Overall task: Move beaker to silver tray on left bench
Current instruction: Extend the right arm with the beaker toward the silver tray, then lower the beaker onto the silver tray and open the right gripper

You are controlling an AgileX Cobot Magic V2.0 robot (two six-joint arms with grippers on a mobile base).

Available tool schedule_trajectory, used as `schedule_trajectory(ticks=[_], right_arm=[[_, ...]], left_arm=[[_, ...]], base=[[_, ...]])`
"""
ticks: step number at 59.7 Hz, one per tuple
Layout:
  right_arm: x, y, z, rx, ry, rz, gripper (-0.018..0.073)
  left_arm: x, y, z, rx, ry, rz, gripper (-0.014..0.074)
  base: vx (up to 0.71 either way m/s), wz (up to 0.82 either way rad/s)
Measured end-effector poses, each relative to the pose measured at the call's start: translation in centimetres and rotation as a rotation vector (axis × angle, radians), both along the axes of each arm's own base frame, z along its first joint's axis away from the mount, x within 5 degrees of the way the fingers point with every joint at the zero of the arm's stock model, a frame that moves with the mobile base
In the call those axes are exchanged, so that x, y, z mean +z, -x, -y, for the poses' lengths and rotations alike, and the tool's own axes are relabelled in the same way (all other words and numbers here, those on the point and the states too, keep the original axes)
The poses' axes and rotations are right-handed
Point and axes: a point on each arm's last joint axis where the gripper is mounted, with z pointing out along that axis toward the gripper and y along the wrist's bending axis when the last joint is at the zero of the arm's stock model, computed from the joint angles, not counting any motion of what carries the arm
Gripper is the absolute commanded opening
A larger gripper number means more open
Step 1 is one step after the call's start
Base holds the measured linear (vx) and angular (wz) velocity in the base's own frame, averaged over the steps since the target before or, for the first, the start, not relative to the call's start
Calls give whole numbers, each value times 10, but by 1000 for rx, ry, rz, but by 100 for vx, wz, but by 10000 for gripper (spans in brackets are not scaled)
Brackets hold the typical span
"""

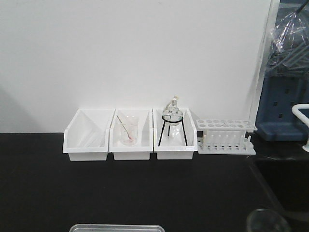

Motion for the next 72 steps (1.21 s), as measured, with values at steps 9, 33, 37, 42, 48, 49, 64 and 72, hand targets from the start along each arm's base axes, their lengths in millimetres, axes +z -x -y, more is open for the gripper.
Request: schedule_trajectory(ticks=[9, 33, 37, 42, 48, 49, 64, 72], right_arm=[[-11, -46, -40, 152, 13, -121, -10], [-100, -140, -128, 509, -100, -397, -10], [-110, -149, -135, 539, -124, -396, -10], [-126, -160, -143, 575, -120, -381, -10], [-137, -170, -150, 606, -89, -337, -10], [-138, -171, -150, 611, -82, -326, -10], [-160, -194, -157, 567, -27, -279, -10], [-178, -198, -157, 521, -36, -323, -7]], left_arm=[[0, 0, 0, 0, 0, 0, 1], [0, 0, 0, 0, 0, 0, 1], [0, 0, 0, 0, 0, 0, 1], [0, 0, 0, 0, 0, 0, 1], [0, 0, 0, 0, 0, 0, 1], [0, 0, 0, 0, 0, 0, 1], [0, 0, 0, 0, 0, 0, 1], [0, 0, 0, 0, 0, 0, 1]], base=[[0, 0], [0, 0], [0, 0], [0, 0], [0, 0], [0, 0], [0, 0], [0, 0]])
